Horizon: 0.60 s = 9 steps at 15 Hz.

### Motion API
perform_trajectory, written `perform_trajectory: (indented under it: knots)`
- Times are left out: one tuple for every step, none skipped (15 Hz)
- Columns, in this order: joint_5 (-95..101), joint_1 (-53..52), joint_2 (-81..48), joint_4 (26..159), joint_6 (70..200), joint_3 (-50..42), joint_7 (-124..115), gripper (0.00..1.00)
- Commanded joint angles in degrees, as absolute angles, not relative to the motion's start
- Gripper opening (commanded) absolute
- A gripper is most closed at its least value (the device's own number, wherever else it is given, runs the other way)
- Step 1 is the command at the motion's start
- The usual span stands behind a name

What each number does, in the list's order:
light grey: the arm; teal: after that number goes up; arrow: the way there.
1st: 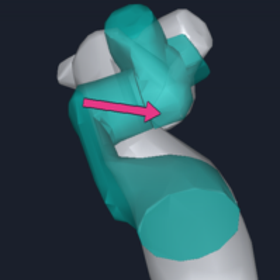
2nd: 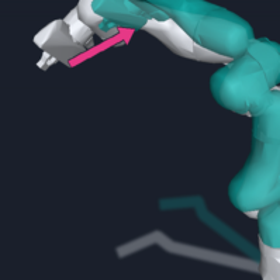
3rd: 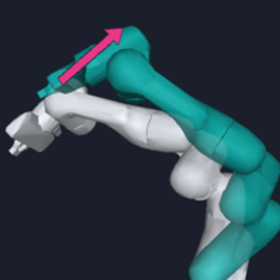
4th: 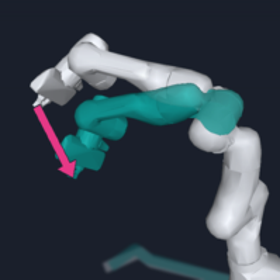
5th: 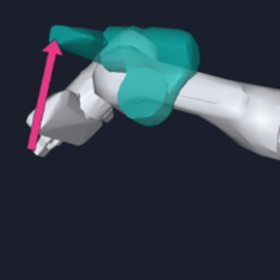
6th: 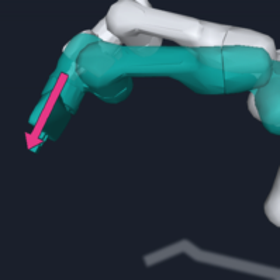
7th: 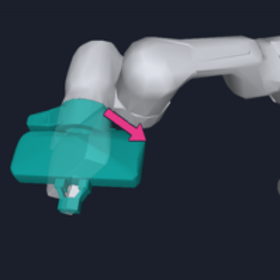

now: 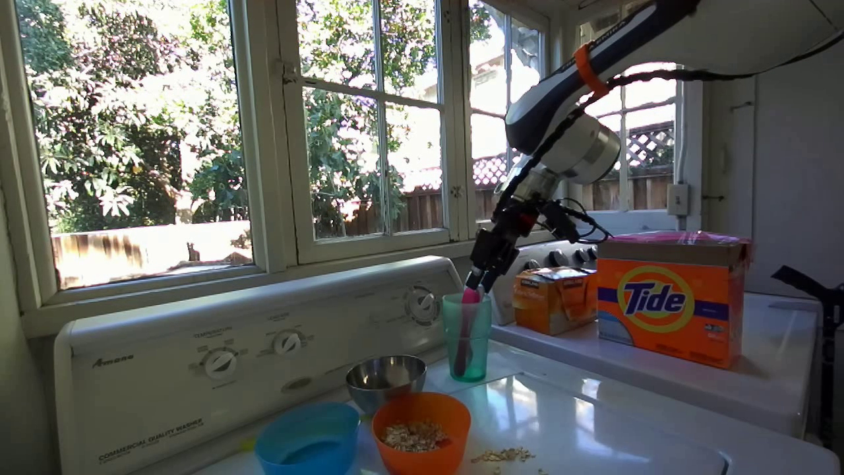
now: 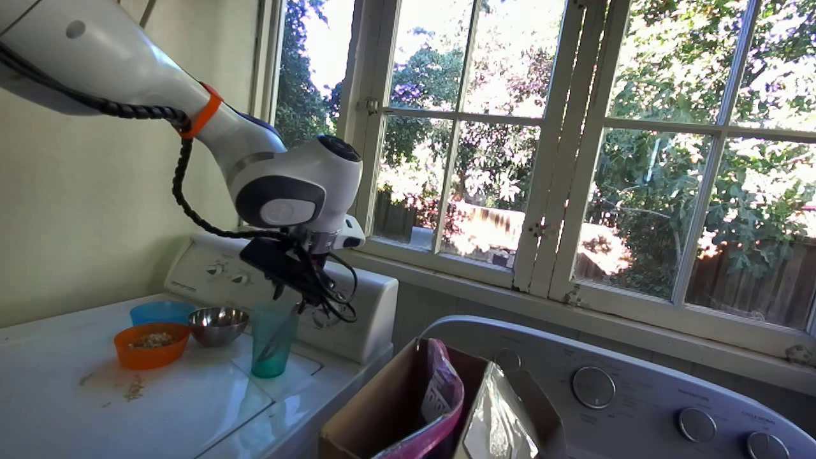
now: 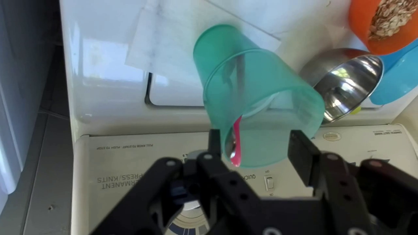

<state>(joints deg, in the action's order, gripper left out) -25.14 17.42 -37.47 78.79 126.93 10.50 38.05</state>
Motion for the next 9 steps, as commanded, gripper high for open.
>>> perform_trajectory:
  knots:
    - [-25.07, 17.15, -37.55, 78.16, 124.57, 9.9, 38.41, 0.5]
    - [-24.9, 17.11, -37.38, 78.28, 124.56, 9.66, 38.09, 0.48]
    - [-24.53, 17.02, -37.18, 78.42, 124.51, 9.36, 37.9, 0.48]
    - [-24.37, 17.03, -36.97, 78.63, 124.59, 9.12, 37.77, 0.48]
    - [-24.09, 16.93, -36.85, 78.75, 124.73, 8.75, 37.46, 0.48]
    - [-23.89, 16.92, -36.72, 78.85, 124.62, 8.5, 37.34, 0.48]
    - [-23.9, 16.97, -36.66, 78.91, 124.63, 8.38, 37.46, 0.48]
    - [-23.87, 16.95, -36.66, 78.92, 124.71, 8.23, 37.45, 0.46]
    - [-23.92, 16.92, -36.74, 78.87, 124.85, 8.18, 37.53, 0.45]
